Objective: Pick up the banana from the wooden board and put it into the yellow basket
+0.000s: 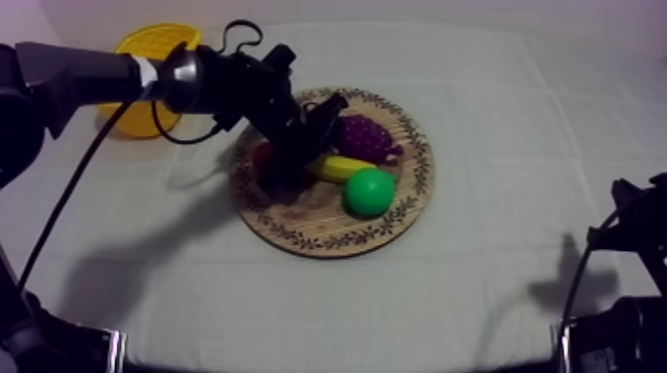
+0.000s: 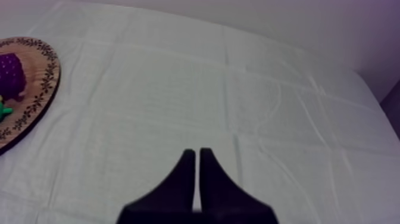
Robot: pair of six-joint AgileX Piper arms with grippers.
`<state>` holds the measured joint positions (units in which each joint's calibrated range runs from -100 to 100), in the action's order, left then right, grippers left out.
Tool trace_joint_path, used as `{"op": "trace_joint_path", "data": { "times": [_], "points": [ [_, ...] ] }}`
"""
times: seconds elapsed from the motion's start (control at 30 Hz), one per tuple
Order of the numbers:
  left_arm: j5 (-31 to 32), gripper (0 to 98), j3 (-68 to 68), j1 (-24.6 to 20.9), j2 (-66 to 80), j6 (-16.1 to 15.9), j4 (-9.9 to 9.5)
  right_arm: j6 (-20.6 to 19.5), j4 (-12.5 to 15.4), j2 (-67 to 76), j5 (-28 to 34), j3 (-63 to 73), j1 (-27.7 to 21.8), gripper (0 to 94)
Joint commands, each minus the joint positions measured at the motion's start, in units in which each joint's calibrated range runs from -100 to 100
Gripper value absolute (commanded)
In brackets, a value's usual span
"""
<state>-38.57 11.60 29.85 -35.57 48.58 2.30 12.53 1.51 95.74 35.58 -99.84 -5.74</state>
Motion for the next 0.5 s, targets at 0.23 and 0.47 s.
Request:
{"op": "trace_joint_path", "data": {
  "times": [0.23, 0.47],
  "points": [
    [0.5, 58.5, -0.1, 0.1, -0.8, -0.3, 0.35, 0.0, 0.0, 0.0, 0.0, 0.0, 0.0, 0.4],
    [0.7, 43.0, -0.5, -0.1, -1.5, -1.7, 1.51, 0.0, 0.0, 0.0, 0.0, 0.0, 0.0, 0.4]
  ]
}}
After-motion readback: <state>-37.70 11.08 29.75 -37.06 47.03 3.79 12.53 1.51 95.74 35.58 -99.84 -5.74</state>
